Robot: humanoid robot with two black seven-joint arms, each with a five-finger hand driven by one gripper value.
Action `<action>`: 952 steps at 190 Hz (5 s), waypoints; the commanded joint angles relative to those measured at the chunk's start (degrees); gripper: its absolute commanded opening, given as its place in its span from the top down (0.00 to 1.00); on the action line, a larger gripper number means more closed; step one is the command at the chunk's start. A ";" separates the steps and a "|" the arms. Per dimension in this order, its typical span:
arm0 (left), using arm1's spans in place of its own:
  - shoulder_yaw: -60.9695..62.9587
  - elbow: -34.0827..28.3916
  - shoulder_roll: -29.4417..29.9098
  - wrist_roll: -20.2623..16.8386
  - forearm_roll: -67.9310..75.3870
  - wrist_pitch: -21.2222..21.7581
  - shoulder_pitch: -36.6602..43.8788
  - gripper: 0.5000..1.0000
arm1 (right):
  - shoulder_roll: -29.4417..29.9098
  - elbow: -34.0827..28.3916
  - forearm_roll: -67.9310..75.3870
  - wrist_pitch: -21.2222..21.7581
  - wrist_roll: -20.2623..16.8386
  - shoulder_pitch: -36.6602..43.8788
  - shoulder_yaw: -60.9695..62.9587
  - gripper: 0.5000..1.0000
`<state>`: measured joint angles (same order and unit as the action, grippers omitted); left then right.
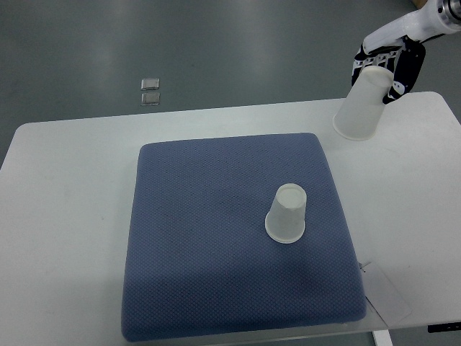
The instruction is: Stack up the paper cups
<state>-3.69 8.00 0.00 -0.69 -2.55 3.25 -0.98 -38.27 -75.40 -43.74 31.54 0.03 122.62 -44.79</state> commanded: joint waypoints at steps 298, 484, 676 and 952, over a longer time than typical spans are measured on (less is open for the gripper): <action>0.00 0.00 0.00 -0.01 0.00 0.00 0.01 0.00 | 1.53 -16.45 2.61 -8.33 0.41 0.95 6.64 0.62; 0.00 0.00 0.00 -0.01 0.00 0.00 0.01 0.00 | 6.54 -18.82 1.02 -8.07 -2.58 4.21 2.25 0.62; 0.00 0.00 0.00 -0.01 0.00 0.00 0.01 0.00 | 7.77 -18.91 3.84 -10.62 -4.77 2.01 2.34 0.62; 0.00 0.00 0.00 -0.01 0.00 0.00 -0.08 0.00 | 8.74 -19.00 5.07 -13.34 -4.77 -0.89 2.07 0.59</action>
<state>-3.69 8.00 0.00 -0.71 -2.55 3.25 -0.98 -29.54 -94.40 -38.67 18.04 -4.75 121.73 -42.70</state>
